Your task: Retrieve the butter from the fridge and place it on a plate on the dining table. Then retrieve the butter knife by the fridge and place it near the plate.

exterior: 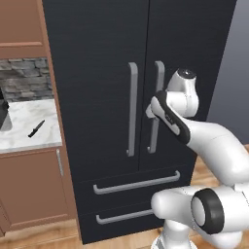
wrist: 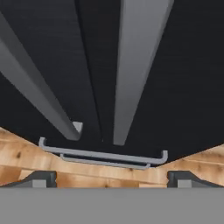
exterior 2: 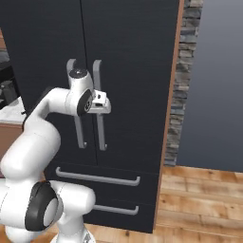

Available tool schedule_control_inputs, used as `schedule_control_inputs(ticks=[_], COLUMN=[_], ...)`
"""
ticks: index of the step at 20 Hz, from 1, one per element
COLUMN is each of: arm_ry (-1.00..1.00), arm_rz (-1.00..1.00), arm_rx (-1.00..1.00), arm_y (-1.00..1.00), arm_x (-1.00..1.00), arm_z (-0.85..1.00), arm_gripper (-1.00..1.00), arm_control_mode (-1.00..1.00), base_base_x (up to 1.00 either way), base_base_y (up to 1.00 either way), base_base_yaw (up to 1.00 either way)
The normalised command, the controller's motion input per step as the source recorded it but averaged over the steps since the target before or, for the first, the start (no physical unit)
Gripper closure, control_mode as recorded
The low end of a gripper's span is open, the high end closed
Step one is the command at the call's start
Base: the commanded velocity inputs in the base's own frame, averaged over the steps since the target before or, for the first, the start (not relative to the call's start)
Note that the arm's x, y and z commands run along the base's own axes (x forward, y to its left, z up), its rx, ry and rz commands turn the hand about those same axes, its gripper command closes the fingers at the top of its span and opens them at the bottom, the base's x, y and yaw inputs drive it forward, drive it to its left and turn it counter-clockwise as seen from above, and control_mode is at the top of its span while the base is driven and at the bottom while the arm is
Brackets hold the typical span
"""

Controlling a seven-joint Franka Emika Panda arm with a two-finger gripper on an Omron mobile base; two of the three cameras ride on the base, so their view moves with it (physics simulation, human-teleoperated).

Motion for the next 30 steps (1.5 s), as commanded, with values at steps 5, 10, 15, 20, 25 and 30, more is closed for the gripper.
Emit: schedule_control_inputs(ticks=[5,10,15,20,25,30], arm_ry=[-0.06,-0.20,-0.14,-0.06,-0.11,-0.04], arm_rz=[0.00,0.00,-0.03,-0.02,0.00,0.00], arm_rx=[0.00,0.00,0.00,0.00,0.03,0.04], arm_y=[-0.05,-0.19,-0.01,0.00,0.00,0.00], arm_x=[0.77,0.53,0.50,0.46,0.49,0.57], arm_z=[-0.01,0.00,0.00,0.00,-0.05,-0.04], arm_gripper=[-1.00,-1.00,-1.00,-1.00,-1.00,-1.00], arm_control_mode=[-1.00,-1.00,-1.00,-1.00,-1.00,-1.00], base_base_x=[0.00,0.00,0.00,0.00,0.00,0.00], base_base_y=[0.00,0.00,0.00,0.00,0.00,0.00], base_base_yaw=[0.00,0.00,0.00,0.00,0.00,0.00])
